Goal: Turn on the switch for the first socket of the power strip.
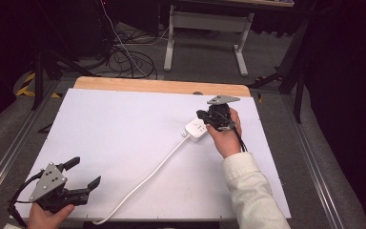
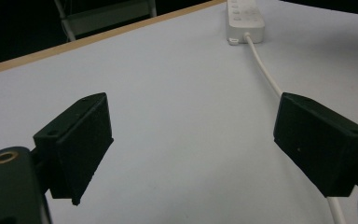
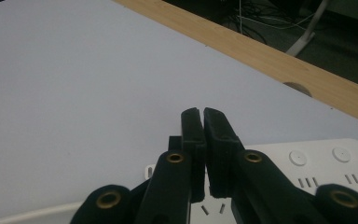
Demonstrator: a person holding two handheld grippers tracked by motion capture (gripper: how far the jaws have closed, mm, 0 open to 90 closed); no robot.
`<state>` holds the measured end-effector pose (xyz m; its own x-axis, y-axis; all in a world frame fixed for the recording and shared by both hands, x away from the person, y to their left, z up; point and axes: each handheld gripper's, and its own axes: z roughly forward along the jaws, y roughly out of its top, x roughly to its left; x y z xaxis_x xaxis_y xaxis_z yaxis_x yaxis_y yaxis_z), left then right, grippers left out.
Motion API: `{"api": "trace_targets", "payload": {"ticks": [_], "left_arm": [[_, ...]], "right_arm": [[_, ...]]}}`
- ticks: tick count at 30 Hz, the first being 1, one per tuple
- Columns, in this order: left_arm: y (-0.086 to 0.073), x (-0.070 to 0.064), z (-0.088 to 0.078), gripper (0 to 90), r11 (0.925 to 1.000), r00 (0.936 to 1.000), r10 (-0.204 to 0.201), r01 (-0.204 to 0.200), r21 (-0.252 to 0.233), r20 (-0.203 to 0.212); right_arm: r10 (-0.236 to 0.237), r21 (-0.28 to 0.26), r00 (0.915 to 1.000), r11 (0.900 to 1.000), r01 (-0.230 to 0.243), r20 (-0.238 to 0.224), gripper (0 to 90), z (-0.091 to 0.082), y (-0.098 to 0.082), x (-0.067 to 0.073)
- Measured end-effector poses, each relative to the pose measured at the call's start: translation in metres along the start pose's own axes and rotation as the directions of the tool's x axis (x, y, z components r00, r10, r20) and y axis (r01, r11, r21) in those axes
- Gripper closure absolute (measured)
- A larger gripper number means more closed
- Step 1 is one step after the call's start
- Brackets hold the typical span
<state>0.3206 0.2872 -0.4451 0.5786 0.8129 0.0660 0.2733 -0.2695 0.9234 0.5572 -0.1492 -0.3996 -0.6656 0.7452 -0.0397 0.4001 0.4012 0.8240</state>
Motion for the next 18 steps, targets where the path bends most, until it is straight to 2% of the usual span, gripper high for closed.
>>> {"api": "trace_targets", "payload": {"ticks": [3, 4, 5, 6, 7, 8, 10, 12, 14, 17, 18], "left_arm": [[0.000, 0.000, 0.000, 12.2, 1.0000, 1.0000, -0.002, 0.002, -0.001, -0.001], [0.000, 0.001, -0.001, 12.2, 1.0000, 1.0000, 0.000, 0.000, -0.002, 0.000], [0.000, 0.001, -0.001, 12.3, 1.0000, 1.0000, -0.003, 0.003, -0.002, -0.001], [0.000, 0.000, -0.001, 12.2, 1.0000, 1.0000, -0.003, 0.003, -0.002, -0.001], [0.000, 0.000, -0.001, 12.2, 1.0000, 1.0000, -0.003, 0.003, -0.003, -0.001], [0.000, 0.001, -0.001, 12.2, 1.0000, 1.0000, -0.003, 0.003, -0.004, -0.001], [0.000, 0.001, -0.001, 12.2, 1.0000, 1.0000, -0.003, 0.003, -0.004, -0.003], [0.000, 0.000, -0.001, 12.2, 1.0000, 1.0000, -0.002, 0.002, -0.002, -0.001], [0.000, 0.000, -0.001, 12.2, 1.0000, 1.0000, -0.003, 0.003, -0.007, -0.002], [0.000, 0.000, -0.002, 12.2, 1.0000, 1.0000, 0.000, 0.000, -0.005, -0.006], [0.000, 0.000, -0.002, 12.2, 1.0000, 1.0000, 0.000, 0.000, -0.005, -0.006]], "right_arm": [[-0.001, -0.022, 0.9999, 1.000, 0.001, -0.014, 76.1, -0.006, 0.002, 0.003], [-0.001, -0.022, 0.9999, 1.000, 0.001, -0.014, 76.1, -0.006, 0.002, 0.003], [-0.005, -0.027, 0.9999, 1.000, 0.004, -0.015, 72.5, -0.007, 0.002, 0.004], [-0.008, -0.033, 0.9996, 0.999, 0.007, -0.028, 62.6, -0.011, 0.003, 0.005], [-0.010, -0.035, 0.9993, 0.999, 0.008, -0.035, 58.6, -0.014, 0.004, 0.006], [-0.010, -0.035, 0.9993, 0.999, 0.008, -0.035, 58.6, -0.014, 0.004, 0.006], [-0.012, -0.048, 0.9990, 0.999, 0.010, -0.044, 53.0, -0.021, 0.004, 0.008], [-0.012, -0.070, 0.9982, 0.998, 0.008, -0.059, 46.4, -0.034, 0.005, 0.012], [-0.015, -0.081, 0.9976, 0.997, 0.009, -0.067, 44.8, -0.038, 0.005, 0.014], [-0.032, -0.104, 0.9953, 0.994, 0.023, -0.092, 39.1, -0.051, 0.004, 0.021], [-0.052, -0.119, 0.9953, 0.992, 0.042, -0.082, 33.5, -0.059, 0.003, 0.025]]}}
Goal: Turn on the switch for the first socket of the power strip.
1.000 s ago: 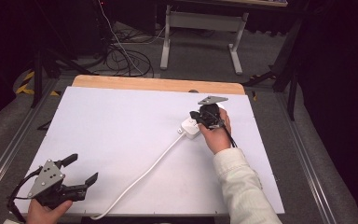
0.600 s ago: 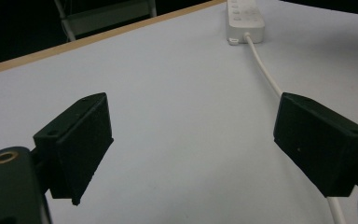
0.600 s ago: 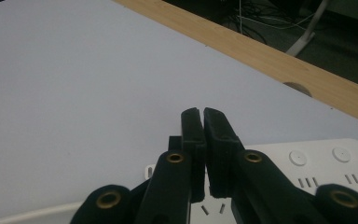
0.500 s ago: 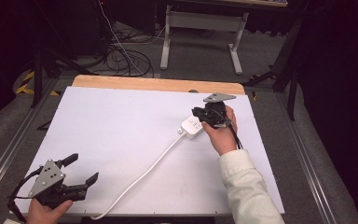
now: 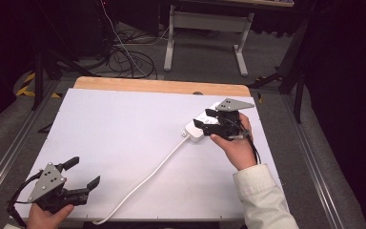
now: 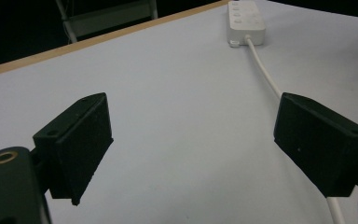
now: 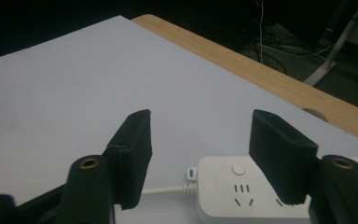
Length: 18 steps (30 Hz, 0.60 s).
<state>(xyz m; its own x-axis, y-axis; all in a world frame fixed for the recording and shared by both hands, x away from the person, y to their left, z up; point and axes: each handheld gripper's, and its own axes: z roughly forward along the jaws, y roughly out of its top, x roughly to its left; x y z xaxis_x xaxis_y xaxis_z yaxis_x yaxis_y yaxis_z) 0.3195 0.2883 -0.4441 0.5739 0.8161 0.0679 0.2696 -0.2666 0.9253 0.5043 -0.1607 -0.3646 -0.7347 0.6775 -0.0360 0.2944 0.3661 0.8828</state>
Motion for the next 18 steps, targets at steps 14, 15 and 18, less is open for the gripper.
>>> {"api": "trace_targets", "payload": {"ticks": [14, 15, 18], "left_arm": [[0.000, 0.000, -0.001, 12.0, 0.9999, 0.9999, -0.011, 0.011, -0.009, 0.004], [0.000, 0.000, -0.001, 12.0, 0.9999, 0.9999, -0.010, 0.010, -0.008, 0.004], [0.001, 0.001, -0.001, 12.0, 0.9999, 1.0000, -0.007, 0.007, -0.011, 0.001]], "right_arm": [[0.059, -0.025, 0.9976, 0.998, -0.060, -0.035, 22.4, -0.044, -0.022, 0.018], [0.056, -0.031, 0.9975, 0.998, -0.057, -0.044, 20.9, -0.047, -0.024, 0.020], [0.046, -0.046, 0.9977, 0.998, -0.048, -0.051, 16.9, -0.056, -0.032, 0.023]]}}
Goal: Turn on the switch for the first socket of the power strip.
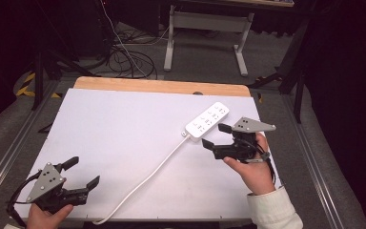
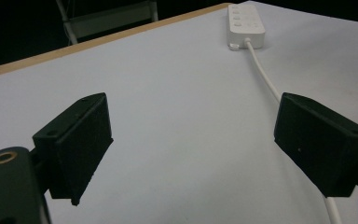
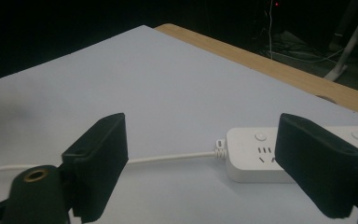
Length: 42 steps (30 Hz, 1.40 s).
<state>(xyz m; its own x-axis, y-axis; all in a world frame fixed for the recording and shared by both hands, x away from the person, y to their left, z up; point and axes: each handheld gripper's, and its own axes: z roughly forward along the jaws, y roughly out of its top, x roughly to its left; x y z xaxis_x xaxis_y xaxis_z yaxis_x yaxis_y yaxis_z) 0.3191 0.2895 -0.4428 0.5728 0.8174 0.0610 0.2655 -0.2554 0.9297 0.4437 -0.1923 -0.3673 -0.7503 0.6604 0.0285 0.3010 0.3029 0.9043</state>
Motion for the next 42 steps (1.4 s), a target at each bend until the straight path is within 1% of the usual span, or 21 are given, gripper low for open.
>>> {"api": "trace_targets", "payload": {"ticks": [1, 2, 5, 6, 8, 9, 10, 14, 16, 18, 19, 22, 23, 24, 30, 31, 36, 37, 38, 39, 42], "left_arm": [[0.000, 0.000, 0.000, 11.9, 1.0000, 1.0000, -0.002, 0.002, -0.001, 0.000], [0.000, -0.001, 0.000, 11.9, 0.9999, 0.9999, -0.010, 0.010, -0.003, 0.002], [0.000, -0.001, 0.000, 11.7, 0.9999, 0.9999, -0.011, 0.011, -0.006, 0.002], [0.000, -0.001, 0.000, 11.7, 0.9999, 0.9999, -0.011, 0.011, -0.007, 0.002], [0.000, -0.001, 0.000, 11.7, 0.9999, 1.0000, -0.008, 0.008, -0.007, 0.000], [0.000, -0.001, 0.000, 11.7, 1.0000, 1.0000, -0.008, 0.007, -0.007, -0.001], [0.000, -0.001, 0.000, 11.7, 0.9999, 1.0000, -0.008, 0.008, -0.007, -0.001], [0.000, -0.001, -0.001, 11.7, 1.0000, 1.0000, -0.007, 0.007, -0.007, -0.001], [0.000, -0.001, -0.001, 11.7, 1.0000, 1.0000, -0.006, 0.006, -0.006, -0.001], [0.000, -0.001, -0.001, 11.7, 1.0000, 1.0000, -0.005, 0.005, -0.007, -0.002], [0.000, -0.001, -0.001, 11.7, 1.0000, 1.0000, -0.007, 0.007, -0.006, -0.001], [0.000, -0.001, -0.001, 11.7, 1.0000, 1.0000, -0.003, 0.003, -0.008, -0.005], [0.000, -0.001, -0.001, 11.7, 1.0000, 1.0000, -0.003, 0.003, -0.008, -0.004], [0.000, -0.001, -0.001, 11.7, 1.0000, 1.0000, -0.002, 0.002, -0.008, -0.005], [0.000, -0.001, -0.001, 11.5, 0.9999, 1.0000, 0.003, -0.003, -0.012, -0.007], [0.000, -0.002, -0.001, 11.0, 0.9998, 1.0000, -0.007, 0.007, -0.017, -0.004], [0.000, -0.002, -0.001, 10.7, 0.9998, 1.0000, -0.007, 0.007, -0.021, -0.003], [0.000, -0.002, -0.001, 10.7, 0.9999, 1.0000, -0.001, 0.001, -0.014, -0.005], [0.000, -0.002, 0.000, 10.7, 0.9999, 1.0000, -0.001, 0.001, -0.015, -0.008], [0.000, -0.002, 0.000, 10.9, 1.0000, 1.0000, 0.002, -0.002, -0.009, -0.007], [0.000, -0.002, 0.001, 11.3, 0.9998, 0.9997, 0.018, -0.018, -0.006, -0.016]], "right_arm": [[-0.004, -0.014, 0.9999, 1.000, 0.004, -0.009, 14.9, -0.006, -0.005, 0.001], [-0.004, -0.014, 0.9999, 1.000, 0.004, -0.009, 14.9, -0.006, -0.005, 0.001], [-0.023, -0.026, 0.9994, 0.999, 0.023, -0.027, 12.6, -0.016, -0.017, 0.003], [-0.023, -0.026, 0.9994, 0.999, 0.023, -0.027, 12.6, -0.016, -0.017, 0.003], [-0.040, -0.014, 0.9985, 0.999, 0.040, -0.039, 12.0, -0.019, -0.024, 0.003], [-0.052, 0.003, 0.9975, 0.999, 0.053, -0.046, 12.0, -0.021, -0.032, 0.002], [-0.052, 0.003, 0.9975, 0.999, 0.053, -0.046, 12.0, -0.021, -0.032, 0.002], [-0.031, -0.014, 0.9973, 0.999, 0.030, -0.067, 10.5, -0.026, -0.048, -0.001], [-0.033, -0.006, 0.9956, 0.999, 0.032, -0.088, 10.2, -0.028, -0.058, -0.001], [-0.038, 0.003, 0.9951, 0.999, 0.038, -0.092, 10.2, -0.028, -0.065, -0.001], [-0.038, 0.003, 0.9951, 0.999, 0.038, -0.092, 10.2, -0.028, -0.065, -0.001], [-0.025, 0.005, 0.9951, 1.000, 0.025, -0.096, 10.2, -0.028, -0.076, -0.001], [-0.016, 0.008, 0.9946, 1.000, 0.016, -0.103, 10.1, -0.028, -0.083, -0.001], [-0.016, 0.008, 0.9946, 1.000, 0.016, -0.103, 10.1, -0.028, -0.083, -0.001], [-0.006, 0.017, 0.9924, 1.000, 0.008, -0.123, 10.2, -0.024, -0.099, 0.001], [-0.006, 0.022, 0.9924, 1.000, 0.009, -0.123, 10.2, -0.023, -0.105, 0.000], [-0.005, 0.037, 0.9922, 0.999, 0.010, -0.125, 10.2, -0.021, -0.115, 0.001], [-0.001, 0.039, 0.9926, 0.999, 0.005, -0.121, 10.2, -0.021, -0.120, 0.001], [-0.001, 0.039, 0.9926, 0.999, 0.005, -0.121, 10.2, -0.021, -0.120, 0.001], [0.005, 0.052, 0.9928, 0.999, 0.001, -0.119, 10.2, -0.019, -0.125, 0.000], [-0.002, 0.078, 0.9946, 0.997, 0.010, -0.104, 10.2, -0.017, -0.128, 0.000]]}}
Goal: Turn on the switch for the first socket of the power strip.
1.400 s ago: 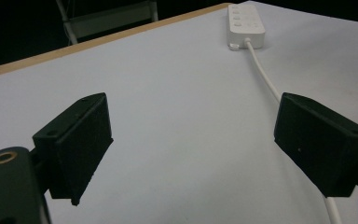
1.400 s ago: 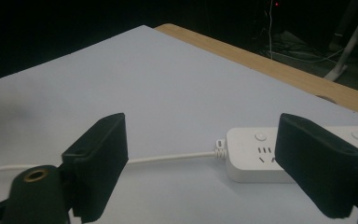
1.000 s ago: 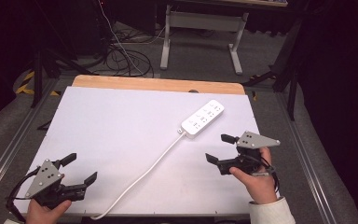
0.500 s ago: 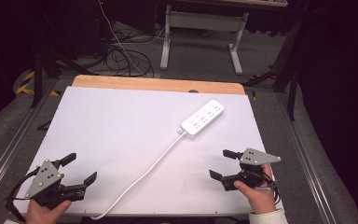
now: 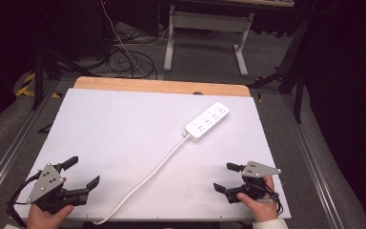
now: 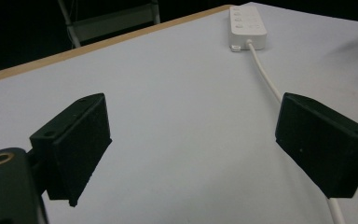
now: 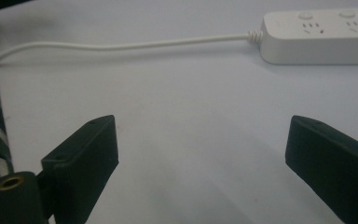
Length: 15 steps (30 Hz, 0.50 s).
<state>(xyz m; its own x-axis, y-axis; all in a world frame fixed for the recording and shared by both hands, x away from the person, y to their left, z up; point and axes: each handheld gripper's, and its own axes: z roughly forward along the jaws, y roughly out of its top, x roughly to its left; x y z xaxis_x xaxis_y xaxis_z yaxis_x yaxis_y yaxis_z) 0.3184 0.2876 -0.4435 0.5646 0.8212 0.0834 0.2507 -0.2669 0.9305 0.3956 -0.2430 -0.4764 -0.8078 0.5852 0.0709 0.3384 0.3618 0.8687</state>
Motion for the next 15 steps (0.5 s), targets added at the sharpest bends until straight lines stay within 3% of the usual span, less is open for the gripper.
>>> {"api": "trace_targets", "payload": {"ticks": [4, 10, 13, 15], "left_arm": [[-0.0003, 0.0002, 0.0003, 11.4, 1.0000, 1.0000, -0.007, 0.007, 0.007, 0.001], [-0.0005, 0.0007, 0.0011, 11.4, 0.9999, 1.0000, 0.005, -0.005, 0.014, -0.003], [-0.0008, 0.0009, 0.0019, 11.6, 0.9996, 0.9998, 0.005, -0.004, 0.027, -0.020], [-0.0014, 0.0018, 0.0027, 11.9, 0.9992, 0.9996, 0.004, -0.003, 0.040, -0.029]], "right_arm": [[-0.007, 0.032, 0.9998, 0.999, 0.007, 0.019, 10.2, 0.0042, -0.0039, -0.0005], [-0.003, 0.051, 0.9999, 0.999, 0.004, -0.017, 10.0, 0.0050, -0.0059, -0.0017], [0.007, 0.074, 0.9992, 0.997, -0.010, 0.039, 10.0, 0.0021, -0.0073, -0.0053], [0.015, 0.072, 0.9992, 0.997, -0.018, 0.037, 10.0, 0.0005, -0.0089, -0.0080]]}}
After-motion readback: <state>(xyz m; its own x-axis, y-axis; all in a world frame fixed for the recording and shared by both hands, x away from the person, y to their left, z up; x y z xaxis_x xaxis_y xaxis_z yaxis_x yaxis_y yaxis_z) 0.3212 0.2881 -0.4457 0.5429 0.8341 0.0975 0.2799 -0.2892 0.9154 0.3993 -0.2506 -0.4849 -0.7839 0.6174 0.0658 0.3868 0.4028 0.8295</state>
